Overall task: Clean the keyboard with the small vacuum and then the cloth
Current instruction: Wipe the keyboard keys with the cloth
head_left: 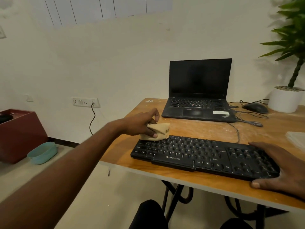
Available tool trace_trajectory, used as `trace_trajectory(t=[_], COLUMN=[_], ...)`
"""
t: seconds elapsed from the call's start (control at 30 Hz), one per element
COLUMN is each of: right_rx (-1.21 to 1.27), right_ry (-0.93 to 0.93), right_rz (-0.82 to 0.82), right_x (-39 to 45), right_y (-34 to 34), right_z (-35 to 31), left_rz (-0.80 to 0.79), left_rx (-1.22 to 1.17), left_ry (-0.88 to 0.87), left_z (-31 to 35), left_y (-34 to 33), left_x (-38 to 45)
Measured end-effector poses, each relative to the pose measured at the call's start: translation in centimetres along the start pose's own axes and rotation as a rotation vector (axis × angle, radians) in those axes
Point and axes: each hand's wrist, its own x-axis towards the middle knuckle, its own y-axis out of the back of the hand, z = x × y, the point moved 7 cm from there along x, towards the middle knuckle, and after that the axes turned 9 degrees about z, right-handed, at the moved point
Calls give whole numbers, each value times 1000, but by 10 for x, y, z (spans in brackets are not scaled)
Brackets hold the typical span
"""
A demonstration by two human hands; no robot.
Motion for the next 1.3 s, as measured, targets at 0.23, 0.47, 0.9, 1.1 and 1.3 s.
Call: trace_trajectory(t=[0.23,0.47,0.9,1.1,1.3], right_rx=[11,-13,-8,-15,-27], right_ry=[11,2,16,6,23], right_rz=[26,39,32,41,23], right_x=[0,1,1,2,3], right_y=[1,0,1,1,-1], right_z=[-3,0,-4,-2,2], left_rz=[10,120,193,219,253], left_rx=[20,166,268,288,199], left_ry=[-39,4,-193,-122,-155], left_z=[9,-35,17,-17,5], left_y=[-5,16,-13,8,-12], left_x=[6,-29,2,-35,-28])
